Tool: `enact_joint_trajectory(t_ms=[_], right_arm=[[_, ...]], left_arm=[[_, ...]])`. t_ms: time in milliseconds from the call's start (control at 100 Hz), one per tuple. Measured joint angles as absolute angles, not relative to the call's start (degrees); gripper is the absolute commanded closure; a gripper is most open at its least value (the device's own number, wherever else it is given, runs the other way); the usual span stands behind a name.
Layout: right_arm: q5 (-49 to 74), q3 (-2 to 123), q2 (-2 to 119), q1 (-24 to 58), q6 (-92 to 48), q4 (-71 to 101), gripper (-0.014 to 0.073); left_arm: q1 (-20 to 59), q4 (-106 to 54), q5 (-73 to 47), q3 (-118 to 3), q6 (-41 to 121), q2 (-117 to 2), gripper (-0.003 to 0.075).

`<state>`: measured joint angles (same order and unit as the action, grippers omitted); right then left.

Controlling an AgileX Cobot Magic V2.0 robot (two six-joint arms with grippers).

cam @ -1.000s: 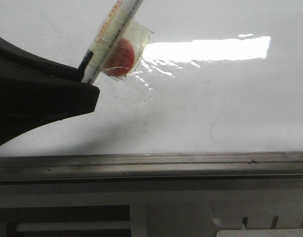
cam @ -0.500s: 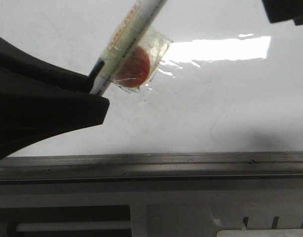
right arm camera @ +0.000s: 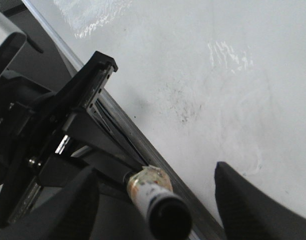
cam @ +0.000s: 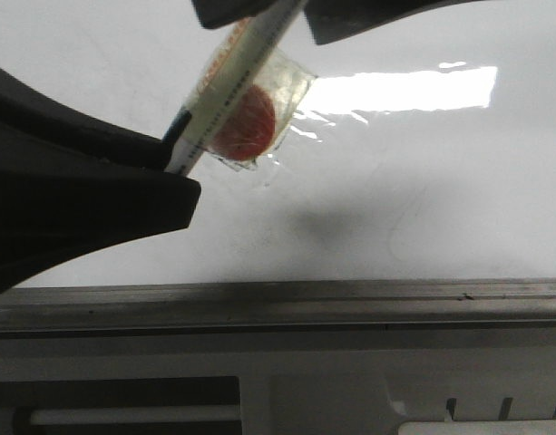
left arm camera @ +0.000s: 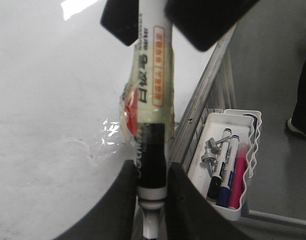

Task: Write number 8 on whiteboard

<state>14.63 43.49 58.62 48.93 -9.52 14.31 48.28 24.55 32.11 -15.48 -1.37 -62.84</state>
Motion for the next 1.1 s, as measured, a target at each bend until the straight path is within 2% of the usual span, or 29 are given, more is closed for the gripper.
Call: enact_joint_trajectory(t_ms=[120, 130, 200, 250, 280, 420, 490, 860, 1100], right_arm=[[14.6, 45.1, 61.2, 48.9, -9.5, 15.8, 0.0396], [14.6, 45.1, 61.4, 48.9, -9.5, 15.9, 0.0433], [14.6, 45.3, 62.3, 48.9, -9.5, 16.6, 0.0545], [14.6, 45.3, 62.9, 48.9, -9.5, 17.0, 0.0623], [14.5, 45.5, 63.0, 48.9, -9.4, 17.6, 0.0661], [14.5, 45.6, 63.3, 49.3, -9.4, 18.3, 0.0664], [14.5, 45.6, 63.5, 49.3, -9.5, 18.2, 0.0664], [14.6, 45.6, 63.5, 49.3, -9.5, 18.2, 0.0664], [14.7, 45.6, 63.5, 49.3, -9.6, 18.2, 0.0664]], left_arm=[[48.3, 24.6, 32.1, -15.5, -1.4, -62.8, 0.0741], [48.3, 24.6, 32.1, -15.5, -1.4, -62.8, 0.0741], [48.3, 24.6, 32.1, -15.5, -1.4, -62.8, 0.0732], [48.3, 24.6, 32.1, -15.5, -1.3, -62.8, 0.0693], [48.3, 24.6, 31.8, -15.5, -1.3, -62.8, 0.0644], [48.3, 24.6, 31.8, -15.5, -1.1, -62.8, 0.0411], [48.3, 24.3, 32.0, -15.5, -1.1, -62.8, 0.0364], [48.3, 17.4, 31.3, -15.5, -1.1, -59.0, 0.0363], [48.3, 9.3, 19.2, -15.5, -1.1, -45.8, 0.0363]])
